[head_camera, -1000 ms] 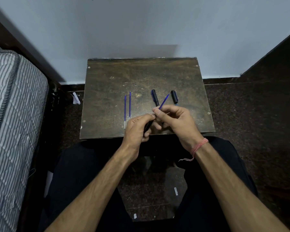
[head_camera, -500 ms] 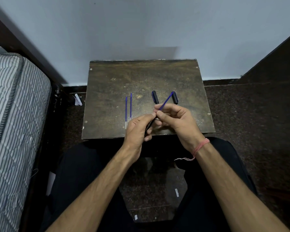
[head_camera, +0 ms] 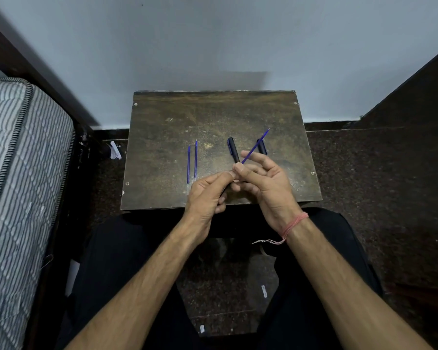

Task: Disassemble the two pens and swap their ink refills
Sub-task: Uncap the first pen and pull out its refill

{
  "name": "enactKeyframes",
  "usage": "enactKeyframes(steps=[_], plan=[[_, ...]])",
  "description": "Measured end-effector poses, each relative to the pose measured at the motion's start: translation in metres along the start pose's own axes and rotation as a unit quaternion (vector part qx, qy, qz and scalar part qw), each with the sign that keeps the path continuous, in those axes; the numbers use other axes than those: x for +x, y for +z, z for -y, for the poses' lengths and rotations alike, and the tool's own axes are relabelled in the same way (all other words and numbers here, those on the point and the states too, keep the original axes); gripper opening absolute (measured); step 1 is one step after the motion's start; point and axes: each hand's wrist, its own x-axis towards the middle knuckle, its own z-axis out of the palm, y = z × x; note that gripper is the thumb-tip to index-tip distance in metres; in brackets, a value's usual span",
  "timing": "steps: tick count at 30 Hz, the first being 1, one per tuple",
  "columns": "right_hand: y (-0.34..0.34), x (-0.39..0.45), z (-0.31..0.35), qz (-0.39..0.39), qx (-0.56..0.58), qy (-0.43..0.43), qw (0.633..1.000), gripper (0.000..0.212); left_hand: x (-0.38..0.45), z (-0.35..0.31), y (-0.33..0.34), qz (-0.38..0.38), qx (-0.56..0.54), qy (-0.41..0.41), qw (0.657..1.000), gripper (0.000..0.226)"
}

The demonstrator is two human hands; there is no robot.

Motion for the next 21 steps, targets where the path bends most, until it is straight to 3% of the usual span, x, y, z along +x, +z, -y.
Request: enactKeyframes(steps=[6, 15, 21], plan=[[0.001, -0.002, 0.001, -0.025, -0.013, -0.014, 1.000, 0.025, 0.000, 0.001, -0.001, 0.011, -0.011, 0.001, 1.000, 0.025], [-0.008, -0.001, 0.016, -0.054, -0.027, -0.045, 0.997, 0.019, 0.003, -0.004, -0.008, 0.019, -0.051, -0.033, 0.998, 0.023], [-0.007, -0.002, 0.003, -0.050, -0.169, -0.059, 0.983, 0.014, 0.002, -0.005, -0.009, 0.018, -0.101, -0.039, 0.994, 0.030]])
